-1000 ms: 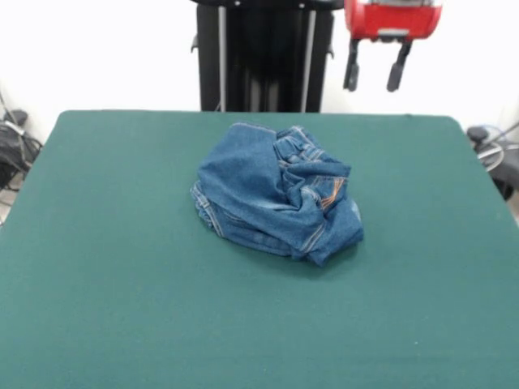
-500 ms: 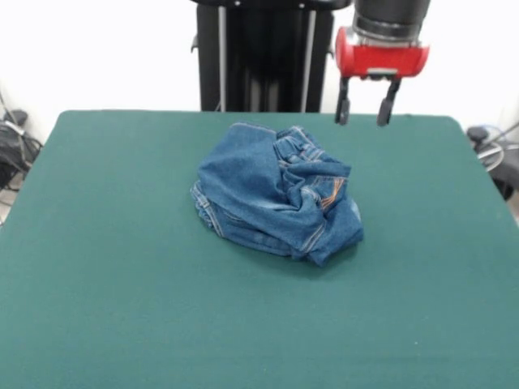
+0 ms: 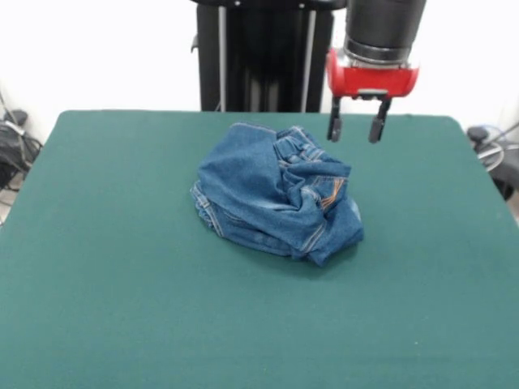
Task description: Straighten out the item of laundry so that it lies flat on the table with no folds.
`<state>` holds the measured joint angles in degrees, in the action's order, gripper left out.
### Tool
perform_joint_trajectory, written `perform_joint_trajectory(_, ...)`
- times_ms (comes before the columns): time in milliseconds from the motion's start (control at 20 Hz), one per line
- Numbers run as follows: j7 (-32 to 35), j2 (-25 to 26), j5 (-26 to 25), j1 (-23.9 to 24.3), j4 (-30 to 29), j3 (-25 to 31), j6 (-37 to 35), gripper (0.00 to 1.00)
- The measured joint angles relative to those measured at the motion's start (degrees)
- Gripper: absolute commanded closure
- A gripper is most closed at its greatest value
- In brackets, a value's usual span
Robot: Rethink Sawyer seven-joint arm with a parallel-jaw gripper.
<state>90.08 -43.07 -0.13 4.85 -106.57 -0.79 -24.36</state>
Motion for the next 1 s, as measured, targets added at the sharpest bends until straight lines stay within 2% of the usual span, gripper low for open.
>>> perform_joint_trajectory(400,0.0,-2.8,0.0,4.0,-0.8,0.5,0.0,0.0)
perform_joint_trajectory(700,0.0,-6.5,0.0,9.8,-2.3,0.8,0.0,0.0)
perform_joint_trajectory(1000,0.0,-8.4,-0.7,12.8,-3.8,0.9,0.0,0.0)
